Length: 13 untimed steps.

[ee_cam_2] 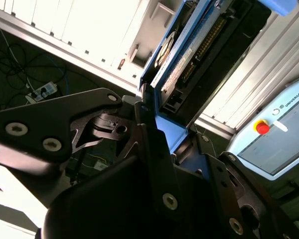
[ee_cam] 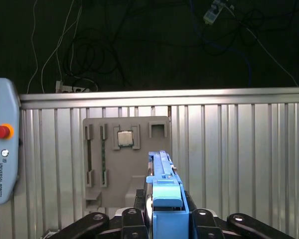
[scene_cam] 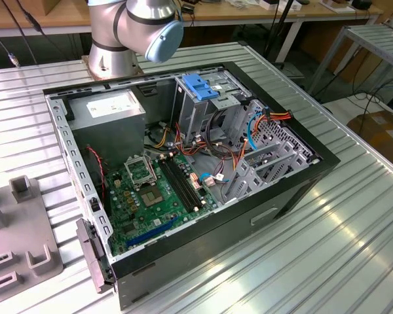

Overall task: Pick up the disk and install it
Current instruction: 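Pick up the disk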

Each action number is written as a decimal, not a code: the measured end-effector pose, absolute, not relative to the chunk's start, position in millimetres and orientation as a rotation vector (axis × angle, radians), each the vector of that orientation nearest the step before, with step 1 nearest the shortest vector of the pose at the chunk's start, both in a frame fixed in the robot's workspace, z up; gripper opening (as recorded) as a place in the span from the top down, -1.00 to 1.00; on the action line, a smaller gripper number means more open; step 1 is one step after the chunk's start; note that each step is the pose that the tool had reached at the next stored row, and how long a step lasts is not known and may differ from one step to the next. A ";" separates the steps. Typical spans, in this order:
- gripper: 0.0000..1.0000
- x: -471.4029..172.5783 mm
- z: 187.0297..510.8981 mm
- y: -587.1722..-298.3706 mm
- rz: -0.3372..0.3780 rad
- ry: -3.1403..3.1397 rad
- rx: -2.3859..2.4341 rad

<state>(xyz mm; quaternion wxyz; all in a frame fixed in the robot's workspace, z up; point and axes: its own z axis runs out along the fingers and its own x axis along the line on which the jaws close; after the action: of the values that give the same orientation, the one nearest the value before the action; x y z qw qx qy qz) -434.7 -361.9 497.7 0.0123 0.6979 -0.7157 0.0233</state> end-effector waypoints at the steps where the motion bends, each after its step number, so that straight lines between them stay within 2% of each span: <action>1: 0.25 -434.3 497.8 -361.8 0.073 -2.231 2.175; 13: 0.25 -429.4 497.8 -361.8 0.073 -2.231 2.175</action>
<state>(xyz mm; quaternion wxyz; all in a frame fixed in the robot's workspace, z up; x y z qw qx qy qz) -429.4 -361.8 497.8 0.0123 0.6979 -0.7157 0.0233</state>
